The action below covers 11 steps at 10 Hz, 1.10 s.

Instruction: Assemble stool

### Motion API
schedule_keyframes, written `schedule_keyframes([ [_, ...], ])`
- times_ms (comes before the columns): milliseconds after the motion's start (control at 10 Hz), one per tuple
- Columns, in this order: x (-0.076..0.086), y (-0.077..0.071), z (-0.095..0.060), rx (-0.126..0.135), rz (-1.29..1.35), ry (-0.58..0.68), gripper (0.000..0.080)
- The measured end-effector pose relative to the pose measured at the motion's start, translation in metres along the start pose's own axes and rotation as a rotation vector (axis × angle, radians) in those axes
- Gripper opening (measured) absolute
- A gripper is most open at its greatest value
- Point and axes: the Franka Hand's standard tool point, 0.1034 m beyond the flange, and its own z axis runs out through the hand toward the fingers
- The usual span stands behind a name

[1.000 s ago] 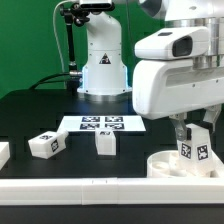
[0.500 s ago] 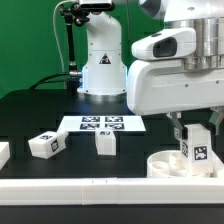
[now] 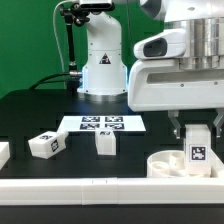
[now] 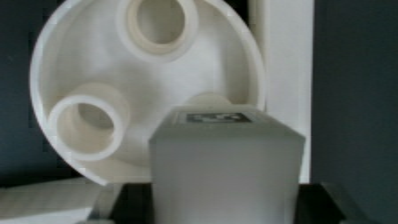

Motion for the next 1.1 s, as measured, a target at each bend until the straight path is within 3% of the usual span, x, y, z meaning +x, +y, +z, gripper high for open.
schedule_keyframes([
  [500, -0.0009, -0.0014, 0.0003, 0.02, 0.345, -0.01, 0.0338],
  [1100, -0.0016, -0.0048, 0.0007, 0.077, 0.856, -0.055, 0.0338],
])
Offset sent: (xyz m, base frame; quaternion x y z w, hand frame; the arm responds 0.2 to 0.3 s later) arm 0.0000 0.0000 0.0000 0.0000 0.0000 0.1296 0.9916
